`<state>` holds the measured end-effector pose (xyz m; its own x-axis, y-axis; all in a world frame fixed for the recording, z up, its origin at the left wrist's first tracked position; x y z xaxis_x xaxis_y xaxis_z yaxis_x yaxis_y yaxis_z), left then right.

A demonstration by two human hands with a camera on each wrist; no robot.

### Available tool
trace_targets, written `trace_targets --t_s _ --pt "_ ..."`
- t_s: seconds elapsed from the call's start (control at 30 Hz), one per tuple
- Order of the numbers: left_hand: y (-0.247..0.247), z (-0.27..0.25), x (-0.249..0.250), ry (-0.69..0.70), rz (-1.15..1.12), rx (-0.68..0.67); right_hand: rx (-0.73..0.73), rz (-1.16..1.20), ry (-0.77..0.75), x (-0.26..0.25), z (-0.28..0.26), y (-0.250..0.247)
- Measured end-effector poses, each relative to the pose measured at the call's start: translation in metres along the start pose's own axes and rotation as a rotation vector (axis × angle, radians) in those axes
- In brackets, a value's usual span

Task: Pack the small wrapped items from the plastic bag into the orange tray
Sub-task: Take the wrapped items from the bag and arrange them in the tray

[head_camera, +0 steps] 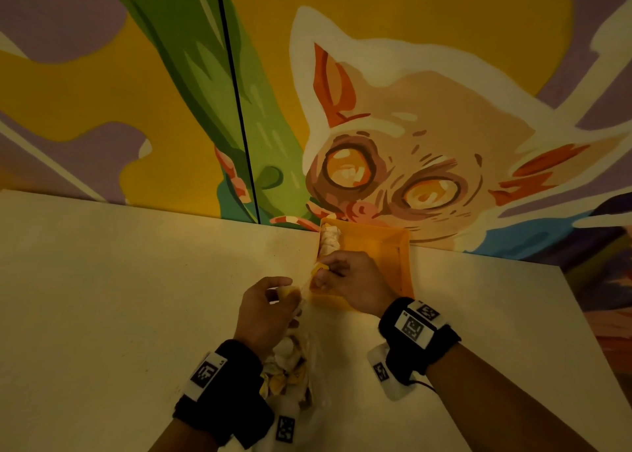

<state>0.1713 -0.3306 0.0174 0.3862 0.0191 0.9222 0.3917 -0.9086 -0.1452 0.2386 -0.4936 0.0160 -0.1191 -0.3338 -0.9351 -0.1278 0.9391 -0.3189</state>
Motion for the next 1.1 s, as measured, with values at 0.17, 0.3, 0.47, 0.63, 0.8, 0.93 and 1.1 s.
trace_targets --t_s 0.17,0.3,0.47,0.63,0.8,0.93,1.1 --pt "-0.005 -0.003 0.001 0.007 -0.037 -0.011 0.074 0.007 -0.023 -0.01 0.005 -0.008" --pt "-0.009 -0.004 -0.005 -0.017 -0.071 0.044 0.115 0.026 -0.045 -0.01 0.005 -0.014" --pt "-0.012 -0.01 -0.006 -0.031 -0.084 0.002 0.124 0.107 -0.082 -0.016 -0.005 -0.016" --pt "-0.018 -0.021 -0.004 0.003 -0.097 -0.068 0.144 0.131 -0.081 -0.017 -0.01 -0.018" --pt "-0.021 -0.029 0.001 0.008 -0.128 -0.04 0.176 0.145 -0.042 -0.013 -0.011 -0.021" --pt "-0.021 -0.031 0.009 0.027 -0.133 -0.009 0.188 0.184 -0.001 -0.012 -0.012 -0.022" --pt "-0.02 -0.03 0.021 0.066 -0.127 -0.014 0.162 0.312 0.008 -0.022 -0.015 -0.028"
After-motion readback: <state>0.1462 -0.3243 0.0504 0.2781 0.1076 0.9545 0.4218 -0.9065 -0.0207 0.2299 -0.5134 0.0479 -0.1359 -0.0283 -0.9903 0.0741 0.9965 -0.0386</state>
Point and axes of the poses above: each hand's wrist, its own z-axis towards the middle knuckle, its own y-axis out of the palm, x = y × z, the point moved 3 cm from there along z, towards the middle knuckle, and after that the axes turned 11 degrees about x, right-handed, at the moved point
